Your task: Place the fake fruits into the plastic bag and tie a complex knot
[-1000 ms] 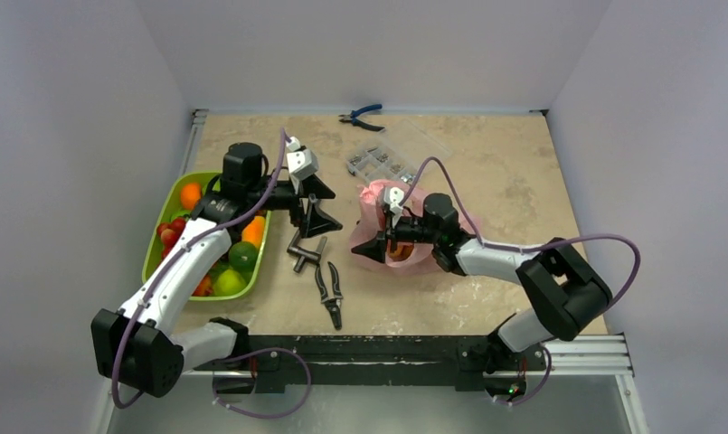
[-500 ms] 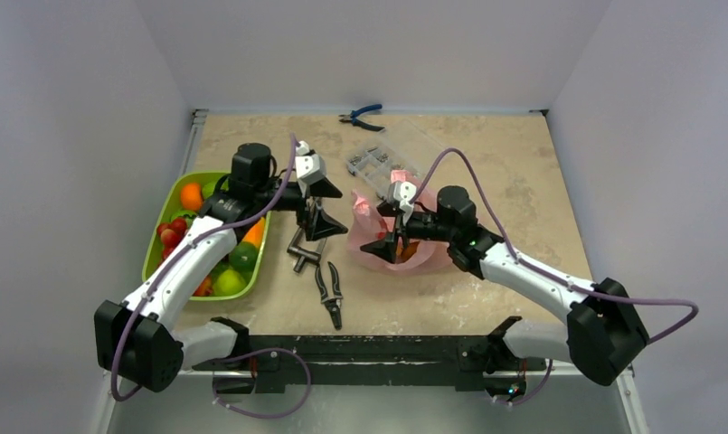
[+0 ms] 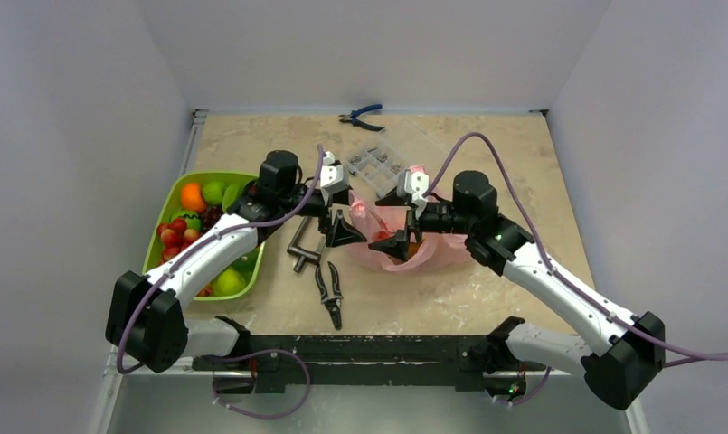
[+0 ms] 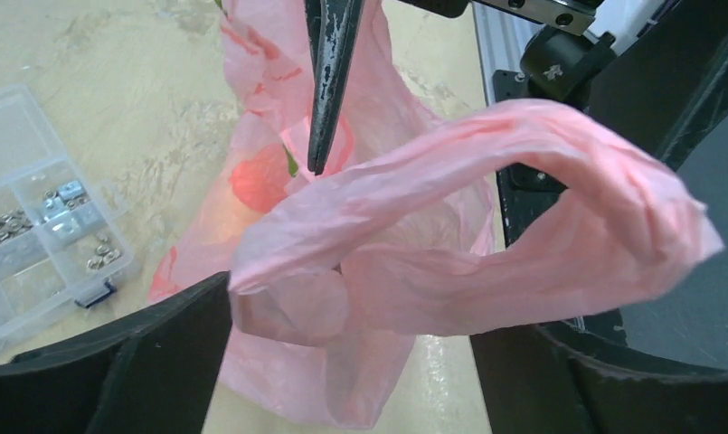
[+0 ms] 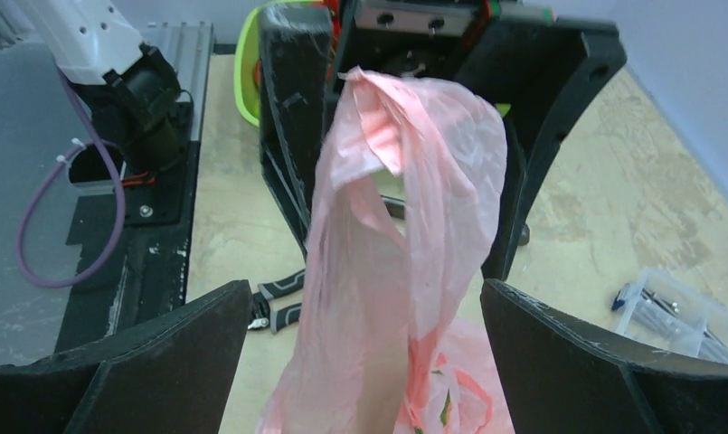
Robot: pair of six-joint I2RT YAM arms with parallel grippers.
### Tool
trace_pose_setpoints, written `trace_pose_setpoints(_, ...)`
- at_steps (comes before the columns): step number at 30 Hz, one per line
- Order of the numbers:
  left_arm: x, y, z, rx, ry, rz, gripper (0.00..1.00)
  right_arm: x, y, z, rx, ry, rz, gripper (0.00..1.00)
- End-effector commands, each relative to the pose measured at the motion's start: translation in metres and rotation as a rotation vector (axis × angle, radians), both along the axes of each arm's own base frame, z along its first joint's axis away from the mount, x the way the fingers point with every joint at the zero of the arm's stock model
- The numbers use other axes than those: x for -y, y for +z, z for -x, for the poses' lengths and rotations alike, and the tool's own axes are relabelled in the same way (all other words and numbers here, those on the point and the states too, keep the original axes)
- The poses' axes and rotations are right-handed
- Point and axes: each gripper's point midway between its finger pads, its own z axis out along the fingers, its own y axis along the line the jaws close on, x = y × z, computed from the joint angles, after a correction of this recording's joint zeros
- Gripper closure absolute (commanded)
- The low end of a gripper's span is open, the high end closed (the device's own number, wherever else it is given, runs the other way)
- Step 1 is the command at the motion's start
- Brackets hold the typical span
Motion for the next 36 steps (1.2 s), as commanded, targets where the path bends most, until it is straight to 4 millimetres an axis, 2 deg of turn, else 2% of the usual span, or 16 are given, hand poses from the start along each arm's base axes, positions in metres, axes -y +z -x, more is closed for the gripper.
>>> trace_pose_setpoints(1,0.015,0.013,0.005,0.055,-0.064,0.058,0.13,0.004,0.026,0.018,0.033,0.078,0.001,0.01)
trace_pose_setpoints(3,0.018,0.015,0.003,0.029,-0.069,0.061,0.33,0.007,0.040,0.022,0.045,0.077,-0.010,0.01)
trace_pose_setpoints(7,0.018,0.017,0.002,0.028,-0.071,0.058,0.69,0.018,0.105,0.029,0.097,0.013,-0.103,0.01)
trace_pose_setpoints(9,0.017,0.016,0.004,0.023,-0.075,0.052,0.85,0.029,0.125,0.027,0.128,-0.055,-0.107,0.01)
trace_pose_setpoints(11,0.016,0.015,0.003,0.022,-0.077,0.048,0.92,0.042,0.133,0.020,0.134,-0.121,-0.082,0.01)
trace_pose_setpoints(15,0.011,0.008,0.001,-0.006,-0.067,0.021,0.99,0.074,0.135,-0.001,0.105,-0.224,-0.029,0.01)
trace_pose_setpoints(18,0.009,0.009,-0.002,-0.016,-0.060,0.014,1.00,0.098,0.113,-0.013,0.068,-0.272,0.065,0.01)
trace_pose_setpoints(20,0.008,0.010,-0.003,-0.013,-0.057,0.011,1.00,0.111,0.090,-0.008,0.067,-0.252,0.142,0.01)
trace_pose_setpoints(22,0.008,0.011,-0.004,-0.009,-0.059,0.009,1.00,0.117,0.060,0.002,0.045,-0.216,0.215,0.01)
trace_pose_setpoints(24,0.008,0.012,-0.005,0.004,-0.069,0.007,1.00,0.122,0.039,0.003,0.057,-0.216,0.258,0.01)
trace_pose_setpoints(27,0.008,0.012,-0.005,0.016,-0.076,0.005,1.00,0.122,0.022,-0.013,0.081,-0.228,0.285,0.01)
trace_pose_setpoints(31,0.008,0.014,-0.005,0.020,-0.079,0.002,1.00,0.120,0.002,-0.044,0.063,-0.253,0.335,0.01)
trace_pose_setpoints(33,0.008,0.014,-0.005,0.020,-0.079,0.002,1.00,0.116,-0.004,-0.058,0.052,-0.296,0.302,0.01)
trace_pose_setpoints(36,0.009,0.016,-0.006,0.019,-0.079,0.003,1.00,0.107,-0.016,-0.065,0.080,-0.308,0.308,0.01)
